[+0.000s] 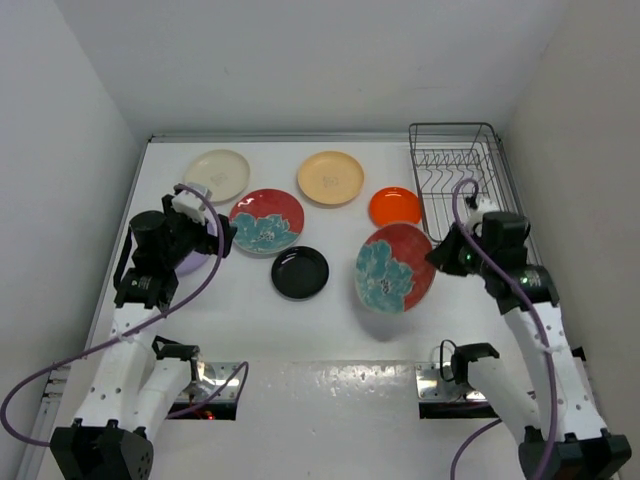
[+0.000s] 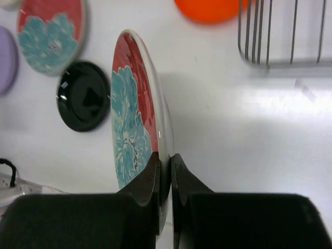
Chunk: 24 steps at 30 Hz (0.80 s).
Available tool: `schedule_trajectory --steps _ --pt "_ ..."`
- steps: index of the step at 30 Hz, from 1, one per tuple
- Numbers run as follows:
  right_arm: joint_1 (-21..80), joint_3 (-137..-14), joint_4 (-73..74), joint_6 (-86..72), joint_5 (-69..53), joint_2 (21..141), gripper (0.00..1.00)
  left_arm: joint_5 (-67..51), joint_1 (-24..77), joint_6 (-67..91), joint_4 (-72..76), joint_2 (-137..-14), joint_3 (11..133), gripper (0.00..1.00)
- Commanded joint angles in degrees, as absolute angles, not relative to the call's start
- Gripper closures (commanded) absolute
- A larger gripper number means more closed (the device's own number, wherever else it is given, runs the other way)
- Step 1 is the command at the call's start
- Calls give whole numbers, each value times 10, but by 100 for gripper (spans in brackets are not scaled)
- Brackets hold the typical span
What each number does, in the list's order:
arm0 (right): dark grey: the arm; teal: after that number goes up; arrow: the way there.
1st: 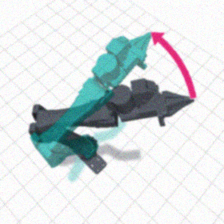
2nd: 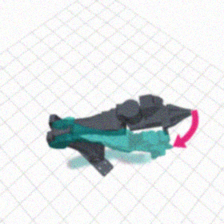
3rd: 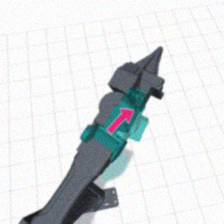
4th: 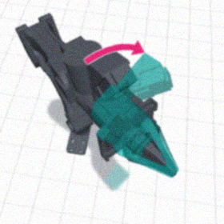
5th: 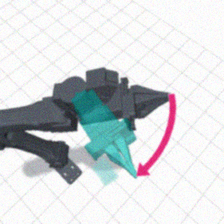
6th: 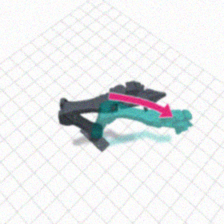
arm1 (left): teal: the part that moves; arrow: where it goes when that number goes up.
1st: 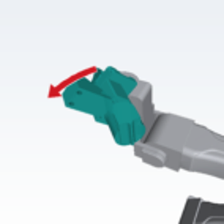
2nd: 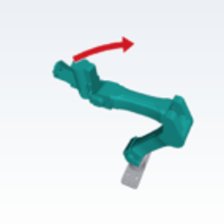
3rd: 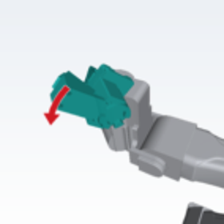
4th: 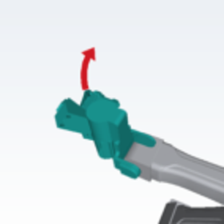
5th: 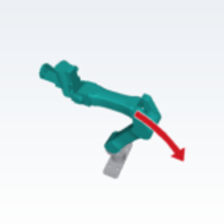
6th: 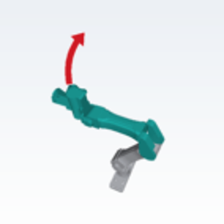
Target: Load the plates into the dish rack
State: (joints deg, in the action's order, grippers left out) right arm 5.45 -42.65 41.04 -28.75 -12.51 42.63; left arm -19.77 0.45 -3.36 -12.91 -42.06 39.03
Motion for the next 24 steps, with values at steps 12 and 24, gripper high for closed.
schedule_trajectory --steps 12,24 --pt "15 -1005 266 -55 25 830 100 -171 5 -69 -40 -485 403 0" --pt "-68 -1075 111 175 141 965 100 -192 16 -113 101 -620 437 1"
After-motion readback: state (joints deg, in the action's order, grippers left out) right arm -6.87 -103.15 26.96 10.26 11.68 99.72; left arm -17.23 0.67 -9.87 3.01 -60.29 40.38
